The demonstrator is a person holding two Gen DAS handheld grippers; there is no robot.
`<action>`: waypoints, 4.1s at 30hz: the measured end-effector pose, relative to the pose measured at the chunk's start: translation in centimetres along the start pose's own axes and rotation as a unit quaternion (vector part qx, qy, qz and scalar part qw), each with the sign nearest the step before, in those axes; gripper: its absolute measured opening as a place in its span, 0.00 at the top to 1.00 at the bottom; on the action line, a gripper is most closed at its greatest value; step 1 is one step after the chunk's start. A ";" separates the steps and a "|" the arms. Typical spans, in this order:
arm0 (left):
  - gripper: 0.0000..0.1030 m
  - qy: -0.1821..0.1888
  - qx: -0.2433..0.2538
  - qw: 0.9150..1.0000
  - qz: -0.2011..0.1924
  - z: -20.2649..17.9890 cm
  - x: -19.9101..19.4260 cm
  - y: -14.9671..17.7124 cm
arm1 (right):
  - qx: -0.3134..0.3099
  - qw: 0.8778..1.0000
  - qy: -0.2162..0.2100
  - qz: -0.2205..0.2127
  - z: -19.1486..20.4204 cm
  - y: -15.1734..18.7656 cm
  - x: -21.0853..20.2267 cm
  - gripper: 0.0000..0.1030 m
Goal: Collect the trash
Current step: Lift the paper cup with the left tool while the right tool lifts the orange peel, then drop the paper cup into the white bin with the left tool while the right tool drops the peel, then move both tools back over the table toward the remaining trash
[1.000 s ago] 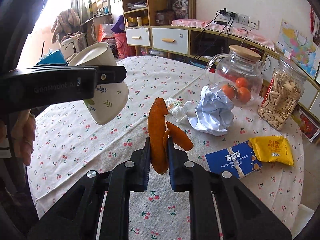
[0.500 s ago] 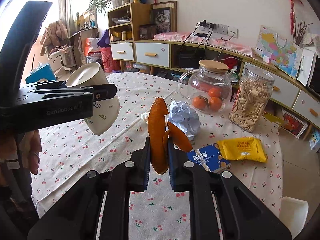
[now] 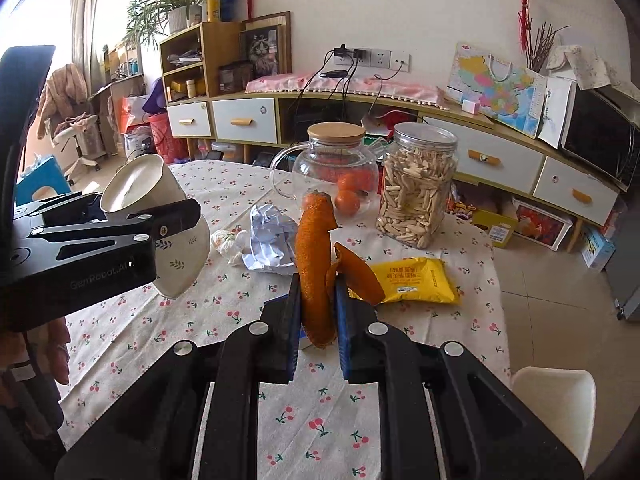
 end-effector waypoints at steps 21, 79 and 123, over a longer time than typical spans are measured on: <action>0.45 0.064 0.069 0.996 -0.012 -12.3 0.7 -0.6 | 0.059 0.994 0.094 -0.016 -11.9 1.9 -4.8 0.86; 0.27 0.233 0.136 0.958 0.097 -44.5 2.0 3.8 | 0.387 0.865 0.311 -0.067 -42.9 11.7 -21.4 0.10; 0.12 0.043 -0.001 0.998 0.053 -15.0 4.3 0.4 | 0.121 0.961 0.249 0.026 -20.1 3.4 -4.9 0.07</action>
Point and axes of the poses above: each gripper's, at about its wrist camera, not at the fingertips, and x roughly the way its jaws point, z to its left, y to its underside, the point moved 10 cm from there along x, roughly the way its jaws point, and after that the axes turned 4 degrees about x, right-handed, at the moved point
